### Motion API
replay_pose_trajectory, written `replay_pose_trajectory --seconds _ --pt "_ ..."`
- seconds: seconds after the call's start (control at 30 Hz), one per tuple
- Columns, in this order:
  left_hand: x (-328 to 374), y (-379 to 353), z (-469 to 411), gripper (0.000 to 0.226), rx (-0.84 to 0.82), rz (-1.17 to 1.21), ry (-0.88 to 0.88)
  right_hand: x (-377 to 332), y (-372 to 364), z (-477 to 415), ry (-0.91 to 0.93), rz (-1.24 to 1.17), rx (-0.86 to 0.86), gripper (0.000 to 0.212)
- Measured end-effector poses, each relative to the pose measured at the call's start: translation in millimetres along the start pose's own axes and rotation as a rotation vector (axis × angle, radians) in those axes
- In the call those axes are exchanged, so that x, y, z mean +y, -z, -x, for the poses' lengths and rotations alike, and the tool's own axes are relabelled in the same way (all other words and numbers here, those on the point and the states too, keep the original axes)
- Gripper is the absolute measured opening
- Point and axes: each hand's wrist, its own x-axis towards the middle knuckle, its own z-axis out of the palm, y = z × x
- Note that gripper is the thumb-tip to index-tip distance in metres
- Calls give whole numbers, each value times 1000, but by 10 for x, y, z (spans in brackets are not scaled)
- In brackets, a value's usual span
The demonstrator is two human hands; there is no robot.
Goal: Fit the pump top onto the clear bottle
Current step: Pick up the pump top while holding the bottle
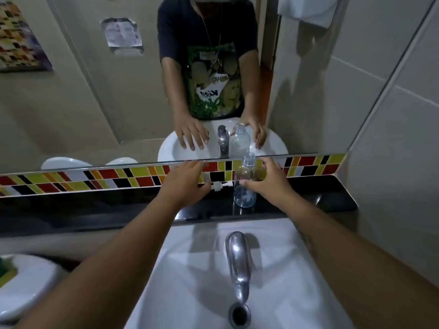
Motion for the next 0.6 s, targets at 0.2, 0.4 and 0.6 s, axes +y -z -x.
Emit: replay_pose_trajectory --seconds 0.2,0.4,0.6 --pt "-15 -507 -123 53 -78 1 -10 126 -270 -39 -68 -294 -36 76" --pt "-33 -765 -221 53 -80 -86 -85 211 -408 -52 -66 -355 42 64" --pt "-88 -862 -268 41 -65 -119 -92 268 -441 -63 -56 -376 52 63"
